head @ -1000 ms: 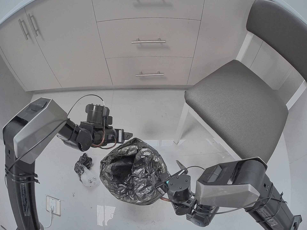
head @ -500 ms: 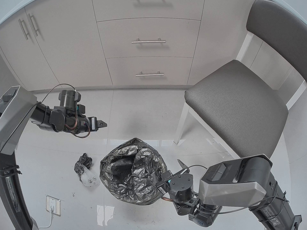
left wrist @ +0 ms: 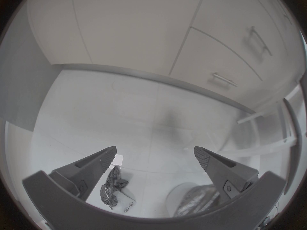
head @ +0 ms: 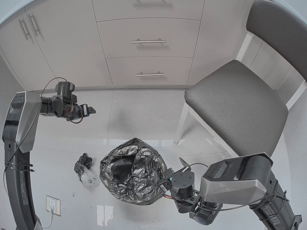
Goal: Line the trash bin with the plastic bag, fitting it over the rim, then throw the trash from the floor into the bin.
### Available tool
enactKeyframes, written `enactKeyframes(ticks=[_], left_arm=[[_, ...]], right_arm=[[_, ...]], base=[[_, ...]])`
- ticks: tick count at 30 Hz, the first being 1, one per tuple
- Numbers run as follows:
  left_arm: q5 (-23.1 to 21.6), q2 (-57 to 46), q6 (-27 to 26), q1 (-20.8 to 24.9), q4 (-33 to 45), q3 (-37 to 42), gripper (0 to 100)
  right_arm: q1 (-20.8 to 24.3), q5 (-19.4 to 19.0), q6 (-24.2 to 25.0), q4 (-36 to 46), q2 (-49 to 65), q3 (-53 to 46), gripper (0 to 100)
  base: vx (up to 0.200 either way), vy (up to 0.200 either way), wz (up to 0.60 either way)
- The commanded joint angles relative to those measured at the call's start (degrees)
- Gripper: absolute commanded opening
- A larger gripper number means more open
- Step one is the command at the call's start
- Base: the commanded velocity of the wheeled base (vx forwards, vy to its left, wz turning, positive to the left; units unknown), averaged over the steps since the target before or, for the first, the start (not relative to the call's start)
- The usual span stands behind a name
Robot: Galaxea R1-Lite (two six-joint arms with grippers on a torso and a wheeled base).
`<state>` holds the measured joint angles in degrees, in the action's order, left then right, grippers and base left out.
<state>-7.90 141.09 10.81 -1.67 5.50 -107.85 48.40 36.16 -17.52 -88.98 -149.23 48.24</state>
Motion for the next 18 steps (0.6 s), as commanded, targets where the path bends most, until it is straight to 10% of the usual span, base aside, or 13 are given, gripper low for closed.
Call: enactKeyframes(ticks=[1, 12, 18], left_arm=[[4.2, 17.3, 1.0, -3.3, 6.9, -6.7, 100], [4.4, 36.5, 1.0, -4.8, 26.6, -6.7, 100], [5.4, 36.5, 1.0, -6.5, 23.2, -6.7, 100]], right_arm=[[-1.0, 0.1, 0.0, -1.0, -0.4, 0.3, 100], [-1.0, 0.2, -0.3, -1.0, -2.3, 2.2, 100], [-0.9, 0.2, -0.4, -1.0, -2.4, 2.6, 100]], base=[[0.0, 0.0, 0.0], [0.0, 0.0, 0.0], [0.0, 0.0, 0.0]])
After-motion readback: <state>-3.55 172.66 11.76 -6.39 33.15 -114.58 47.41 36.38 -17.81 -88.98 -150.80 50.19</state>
